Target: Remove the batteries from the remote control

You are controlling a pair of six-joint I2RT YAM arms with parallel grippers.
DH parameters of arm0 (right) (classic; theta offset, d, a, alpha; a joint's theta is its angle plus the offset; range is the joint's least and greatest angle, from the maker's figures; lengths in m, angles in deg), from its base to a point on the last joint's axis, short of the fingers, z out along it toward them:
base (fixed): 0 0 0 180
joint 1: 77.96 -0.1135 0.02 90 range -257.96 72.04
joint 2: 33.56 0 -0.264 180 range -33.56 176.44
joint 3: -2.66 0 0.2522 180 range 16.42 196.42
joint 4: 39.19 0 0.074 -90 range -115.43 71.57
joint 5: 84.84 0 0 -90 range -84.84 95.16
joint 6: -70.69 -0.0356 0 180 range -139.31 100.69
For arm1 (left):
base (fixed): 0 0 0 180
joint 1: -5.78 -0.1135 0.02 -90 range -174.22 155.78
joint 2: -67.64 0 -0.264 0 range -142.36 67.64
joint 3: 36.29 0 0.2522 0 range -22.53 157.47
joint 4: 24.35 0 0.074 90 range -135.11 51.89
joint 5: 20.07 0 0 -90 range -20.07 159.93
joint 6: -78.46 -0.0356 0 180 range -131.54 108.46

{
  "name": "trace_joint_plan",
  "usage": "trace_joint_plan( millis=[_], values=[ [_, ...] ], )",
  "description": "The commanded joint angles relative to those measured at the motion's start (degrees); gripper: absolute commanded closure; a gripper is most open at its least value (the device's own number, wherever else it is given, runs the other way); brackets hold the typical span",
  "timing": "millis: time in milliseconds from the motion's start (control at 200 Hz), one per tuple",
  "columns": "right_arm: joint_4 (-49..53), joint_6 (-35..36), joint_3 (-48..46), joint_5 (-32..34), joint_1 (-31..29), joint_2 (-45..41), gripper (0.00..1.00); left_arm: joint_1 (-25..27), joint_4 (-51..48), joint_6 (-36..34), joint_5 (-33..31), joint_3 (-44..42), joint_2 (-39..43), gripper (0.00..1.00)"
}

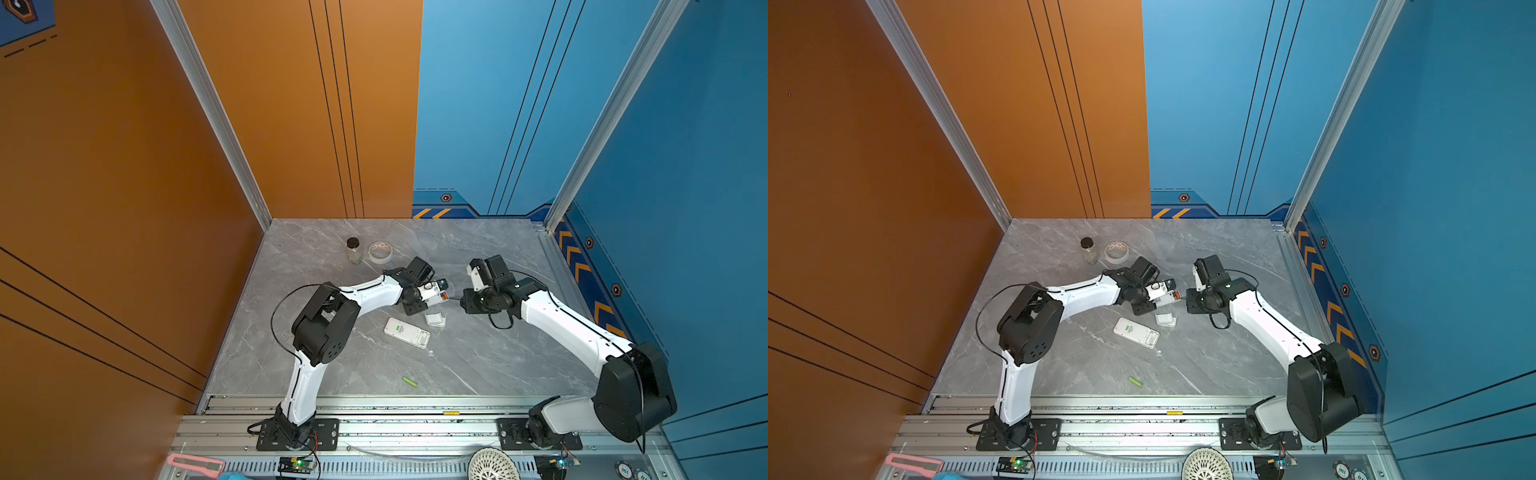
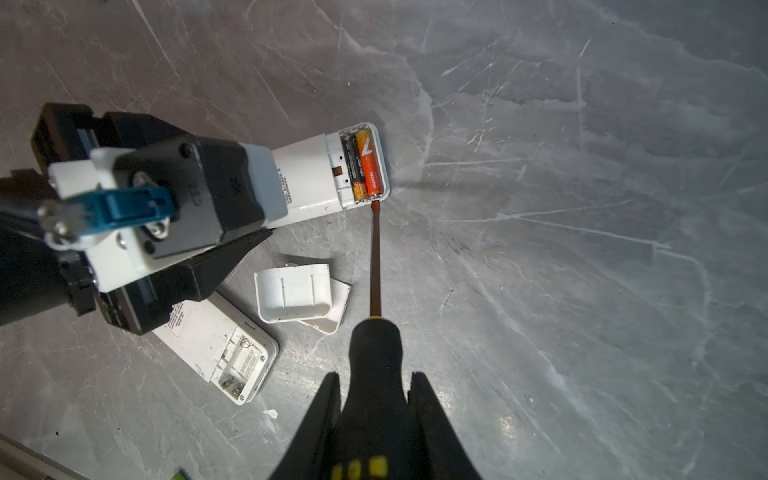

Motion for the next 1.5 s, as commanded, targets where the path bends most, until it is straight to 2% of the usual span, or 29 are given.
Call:
trace_joint_plan(
  millis=[0,1221,1491],
  values=[
    [2.34,2.32,1.98,0.74,0.39,-0.03,1.00,0.33,-2.39,-1.11,-1.95,-1.91,-0.86,0.89],
    [-0.67,1.17,4.11,-3.64,-0.99,6.53,1.00,0.35,-2.19,-0.93,-0.94,-2.20,-0.60,0.89],
    [-1.39,-0.07,3.13,-1.76,-2.34,6.99,1.00,0.25,-2.35,-0.93,-0.46,-2.39,-0.51,0.89]
  ],
)
